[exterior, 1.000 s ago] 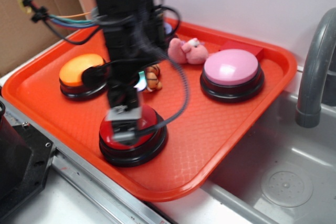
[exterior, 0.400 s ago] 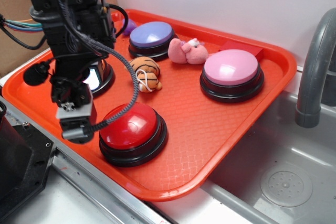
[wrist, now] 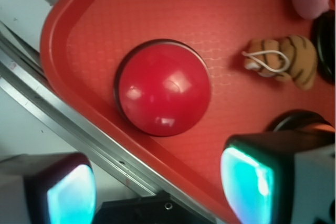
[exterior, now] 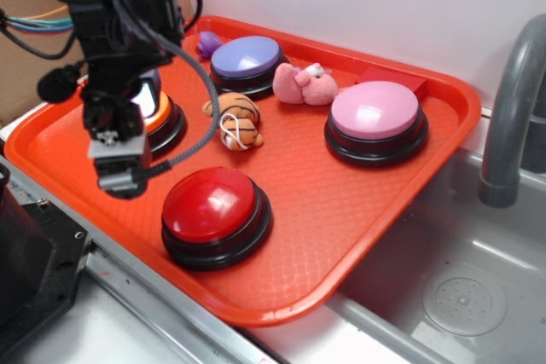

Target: Push the red button.

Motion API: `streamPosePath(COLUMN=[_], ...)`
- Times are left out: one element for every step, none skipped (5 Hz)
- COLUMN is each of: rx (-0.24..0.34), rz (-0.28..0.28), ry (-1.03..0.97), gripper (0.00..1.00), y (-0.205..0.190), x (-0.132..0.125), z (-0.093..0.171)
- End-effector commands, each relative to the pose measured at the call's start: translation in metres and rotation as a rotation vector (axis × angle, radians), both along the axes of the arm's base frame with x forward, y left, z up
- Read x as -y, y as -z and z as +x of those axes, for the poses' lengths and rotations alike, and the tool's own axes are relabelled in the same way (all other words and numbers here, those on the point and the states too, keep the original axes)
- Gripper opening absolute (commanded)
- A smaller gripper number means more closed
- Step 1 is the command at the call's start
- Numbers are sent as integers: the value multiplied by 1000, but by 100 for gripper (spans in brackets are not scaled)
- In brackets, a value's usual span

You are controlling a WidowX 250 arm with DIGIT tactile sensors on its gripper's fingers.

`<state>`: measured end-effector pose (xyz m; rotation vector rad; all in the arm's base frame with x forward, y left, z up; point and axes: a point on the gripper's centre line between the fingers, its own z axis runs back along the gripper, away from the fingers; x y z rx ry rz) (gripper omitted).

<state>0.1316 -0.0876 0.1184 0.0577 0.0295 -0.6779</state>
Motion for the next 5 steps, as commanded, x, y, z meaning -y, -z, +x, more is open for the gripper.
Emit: streamPosePath(rx=[45,31,44,40,47], rz=[-45,-46,-51,-51,-55], ry=[-23,-35,-36,-39,-38], gripper=[100,100,100,100,100], y=[-29,-33,-38,-39,-39], x=[6,6,5,5,4], z=[9,11,13,15,16])
